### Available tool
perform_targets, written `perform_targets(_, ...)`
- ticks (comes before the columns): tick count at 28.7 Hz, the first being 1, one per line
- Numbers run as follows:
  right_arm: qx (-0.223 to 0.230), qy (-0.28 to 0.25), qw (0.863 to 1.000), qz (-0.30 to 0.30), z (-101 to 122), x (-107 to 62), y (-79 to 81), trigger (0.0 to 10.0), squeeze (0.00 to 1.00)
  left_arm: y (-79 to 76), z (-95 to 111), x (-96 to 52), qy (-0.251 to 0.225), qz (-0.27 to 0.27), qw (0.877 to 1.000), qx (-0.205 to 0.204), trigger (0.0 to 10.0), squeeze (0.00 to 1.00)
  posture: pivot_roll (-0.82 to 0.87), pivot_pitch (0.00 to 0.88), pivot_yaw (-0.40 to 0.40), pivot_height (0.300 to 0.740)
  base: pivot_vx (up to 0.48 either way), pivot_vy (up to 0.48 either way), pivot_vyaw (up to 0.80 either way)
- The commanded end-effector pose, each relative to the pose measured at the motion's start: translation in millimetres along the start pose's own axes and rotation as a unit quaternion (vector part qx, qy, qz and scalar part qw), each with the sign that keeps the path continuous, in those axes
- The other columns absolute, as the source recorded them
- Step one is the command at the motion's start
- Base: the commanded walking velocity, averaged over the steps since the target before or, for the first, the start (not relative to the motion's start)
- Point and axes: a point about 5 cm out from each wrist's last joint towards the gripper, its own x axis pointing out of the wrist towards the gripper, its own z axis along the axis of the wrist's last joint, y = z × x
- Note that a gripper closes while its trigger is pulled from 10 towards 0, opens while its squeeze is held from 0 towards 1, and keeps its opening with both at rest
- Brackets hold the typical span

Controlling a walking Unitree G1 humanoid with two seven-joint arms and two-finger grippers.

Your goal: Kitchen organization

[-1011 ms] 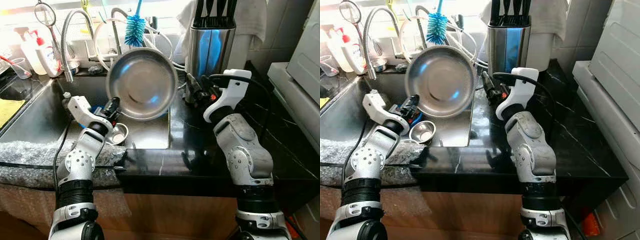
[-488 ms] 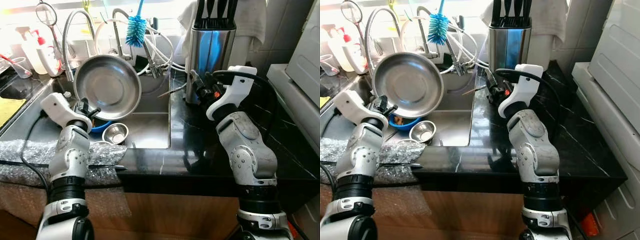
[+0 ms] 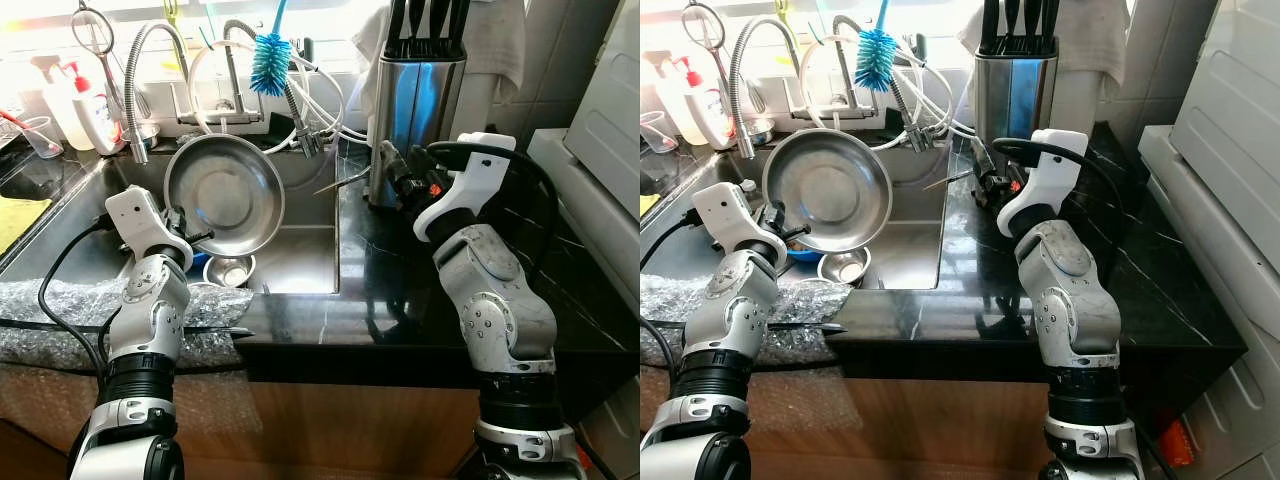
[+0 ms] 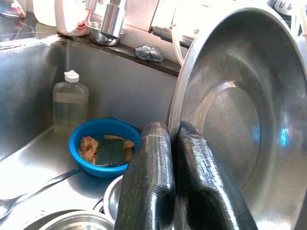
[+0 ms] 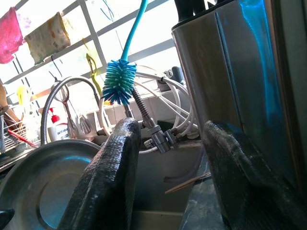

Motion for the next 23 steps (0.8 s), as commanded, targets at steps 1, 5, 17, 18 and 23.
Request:
perform_targets(1,-0.002,0.0,1.0,0.005,1.9,-0.5,3.5,10.0,0.0,0.9,6.4,0.9,-0.014,0.002,1.0,0.005,10.0,0.0,-0.07,0.0,0.076,0.74,0.0,0.0,0.0)
perform_targets(5,-0.002,0.0,1.0,0.005,1.9,-0.5,3.5,10.0,0.0,0.9,6.4,0.9,-0.014,0.002,1.0,0.005,10.0,0.0,-0.07,0.0,0.076,0.74,0.0,0.0,0.0)
perform_targets(17,0.008,0.007,1.0,-0.018,-4.9,-14.7,7.5,10.0,0.0,-37.3,-13.8,8.9,0.01,-0.085,0.965,0.246,10.0,0.0,-0.09,0.0,0.113,0.74,0.0,0.0,0.0)
perform_targets(18,0.008,0.007,1.0,-0.018,-5.2,-14.6,7.6,10.0,0.0,-37.1,-13.3,9.0,0.009,-0.085,0.965,0.249,10.0,0.0,-0.09,0.0,0.112,0.74,0.0,0.0,0.0)
perform_targets(23,0.008,0.008,1.0,-0.017,-5.9,-14.3,8.1,10.0,0.0,-35.3,-13.9,8.7,0.008,-0.084,0.964,0.251,10.0,0.0,-0.1,0.0,0.113,0.74,0.0,0.0,0.0)
